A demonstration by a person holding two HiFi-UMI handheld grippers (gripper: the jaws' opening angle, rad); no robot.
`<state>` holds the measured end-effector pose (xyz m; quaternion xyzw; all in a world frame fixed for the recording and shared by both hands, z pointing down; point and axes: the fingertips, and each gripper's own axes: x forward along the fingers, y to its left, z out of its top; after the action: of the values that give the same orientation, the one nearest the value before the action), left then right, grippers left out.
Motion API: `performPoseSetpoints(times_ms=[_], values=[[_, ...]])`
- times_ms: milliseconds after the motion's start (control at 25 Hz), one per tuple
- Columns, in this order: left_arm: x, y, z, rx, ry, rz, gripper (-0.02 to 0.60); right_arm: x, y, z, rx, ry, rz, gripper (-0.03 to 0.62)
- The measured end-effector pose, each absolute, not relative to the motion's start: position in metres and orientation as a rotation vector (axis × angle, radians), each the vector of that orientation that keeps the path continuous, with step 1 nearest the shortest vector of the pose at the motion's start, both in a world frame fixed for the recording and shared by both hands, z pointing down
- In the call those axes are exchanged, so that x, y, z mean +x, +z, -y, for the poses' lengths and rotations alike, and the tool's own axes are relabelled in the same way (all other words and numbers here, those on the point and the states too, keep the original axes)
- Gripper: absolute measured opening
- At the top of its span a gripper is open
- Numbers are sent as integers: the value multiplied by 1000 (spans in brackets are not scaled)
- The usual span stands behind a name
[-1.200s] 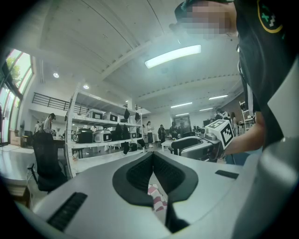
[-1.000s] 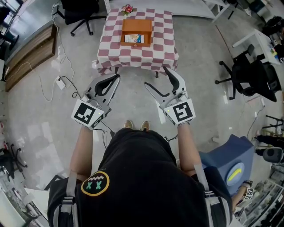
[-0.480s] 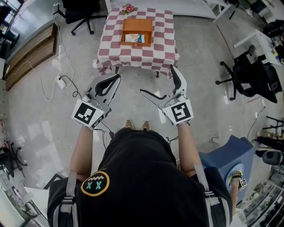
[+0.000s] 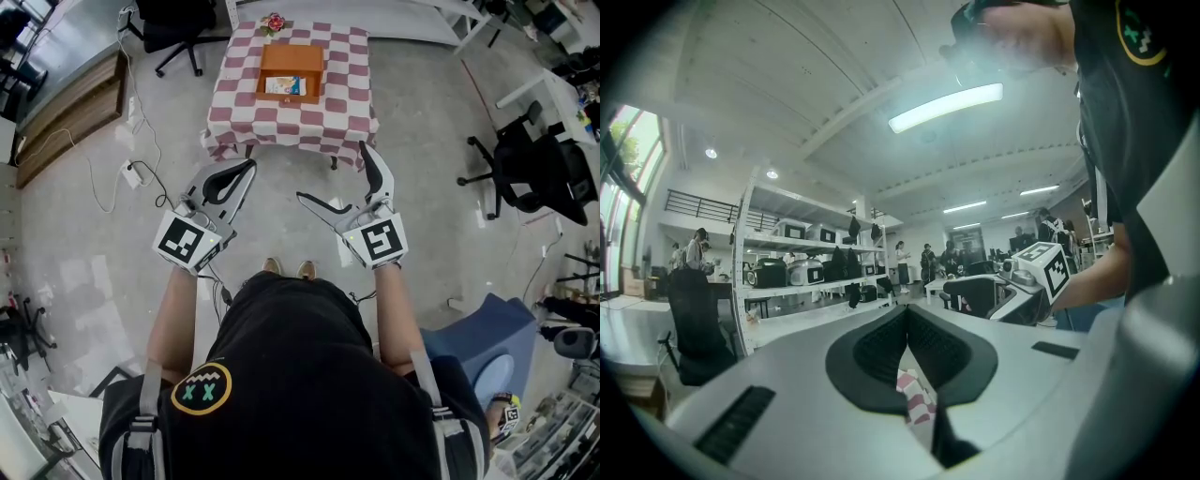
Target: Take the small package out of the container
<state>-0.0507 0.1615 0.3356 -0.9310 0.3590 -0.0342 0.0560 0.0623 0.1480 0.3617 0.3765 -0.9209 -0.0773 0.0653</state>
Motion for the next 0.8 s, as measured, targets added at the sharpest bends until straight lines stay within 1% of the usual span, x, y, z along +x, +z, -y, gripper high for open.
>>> performPoseSetpoints(times_ms=[560,800], values=[[1,344,-158,-2818,-136,-1092,17,110,371,-145,1126,-211,2780,595],[2,345,-130,-2816,-155,-1107,17,112,377,-118,1140,-199,2786,595]])
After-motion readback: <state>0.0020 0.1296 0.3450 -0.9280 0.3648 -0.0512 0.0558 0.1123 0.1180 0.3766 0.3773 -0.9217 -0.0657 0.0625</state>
